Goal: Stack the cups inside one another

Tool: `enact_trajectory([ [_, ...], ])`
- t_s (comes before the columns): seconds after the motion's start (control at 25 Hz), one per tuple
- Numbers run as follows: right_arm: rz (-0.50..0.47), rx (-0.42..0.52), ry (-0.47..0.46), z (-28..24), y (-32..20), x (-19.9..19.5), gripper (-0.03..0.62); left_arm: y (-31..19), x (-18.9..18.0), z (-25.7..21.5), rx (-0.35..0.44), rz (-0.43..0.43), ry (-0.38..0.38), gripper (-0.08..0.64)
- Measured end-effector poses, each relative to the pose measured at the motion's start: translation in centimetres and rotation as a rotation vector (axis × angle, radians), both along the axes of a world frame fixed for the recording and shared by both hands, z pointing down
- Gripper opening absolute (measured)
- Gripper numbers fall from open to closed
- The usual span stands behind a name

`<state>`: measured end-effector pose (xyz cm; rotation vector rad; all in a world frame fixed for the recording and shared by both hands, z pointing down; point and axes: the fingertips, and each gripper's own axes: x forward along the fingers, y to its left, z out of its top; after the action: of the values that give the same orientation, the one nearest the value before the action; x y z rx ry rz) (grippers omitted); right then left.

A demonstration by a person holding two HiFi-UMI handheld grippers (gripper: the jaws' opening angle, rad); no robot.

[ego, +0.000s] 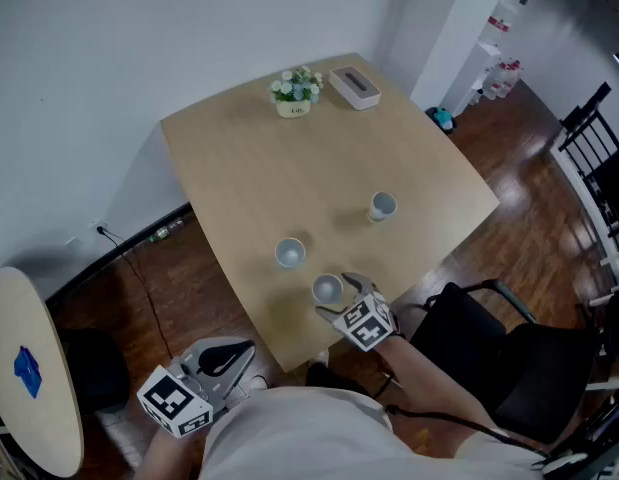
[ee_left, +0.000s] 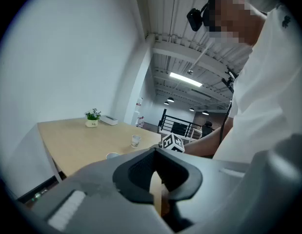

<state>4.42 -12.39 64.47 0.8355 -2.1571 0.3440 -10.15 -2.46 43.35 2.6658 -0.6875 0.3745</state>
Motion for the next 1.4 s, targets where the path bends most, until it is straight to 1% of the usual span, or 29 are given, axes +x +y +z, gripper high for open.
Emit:
enact_trajectory([
  [0.12, -0.044, -0.032, 0.008, 2.0, -1.4, 0.4, 0.41, -1.8, 2.1, 0.2, 0.0, -0.003, -0.013, 0.002],
  [0.16, -0.054, -0.037, 0.005, 2.1, -1.8, 0.7, 0.365, -2.4, 2.7, 0.2, 0.002, -0.009, -0.014, 0.002],
  [0.32, -0.054, -0.038, -0.045, 0.3, -2.8, 2.2, 0.355, -4.3, 4.1, 0.3, -0.004, -0.04, -0.009, 0.002],
  [0.48, 0.009, -0.011, -0.089, -3.5, -5.6, 6.0, 0.351, -5.8, 5.6, 0.7, -0.005, -0.062, -0.009, 0.002],
  [0.6, 0.047, 0.04, -0.082, -6.1, -8.9, 9.8, 0.351, -6.8, 7.0, 0.8, 0.007, -0.061, -0.008, 0.002],
  [0.76, 0.105, 0.102, -0.062, -8.8, -13.6, 14.5, 0.35, -7.9, 8.7, 0.4, 0.017, -0.069, 0.014, 0.002],
  [0.92, 0.18, 0.129, -0.076, -9.6, -17.7, 18.3, 0.351, -8.3, 9.8, 0.3, 0.02, -0.08, 0.016, 0.002],
  [1.16, 0.232, 0.128, -0.059, -8.4, -21.6, 21.3, 0.35, -8.5, 9.7, 0.5, 0.008, -0.12, 0.005, 0.002],
  [1.4, 0.243, 0.11, -0.065, -6.4, -22.7, 21.7, 0.355, -8.4, 9.3, 1.0, -0.005, -0.152, -0.009, 0.002],
])
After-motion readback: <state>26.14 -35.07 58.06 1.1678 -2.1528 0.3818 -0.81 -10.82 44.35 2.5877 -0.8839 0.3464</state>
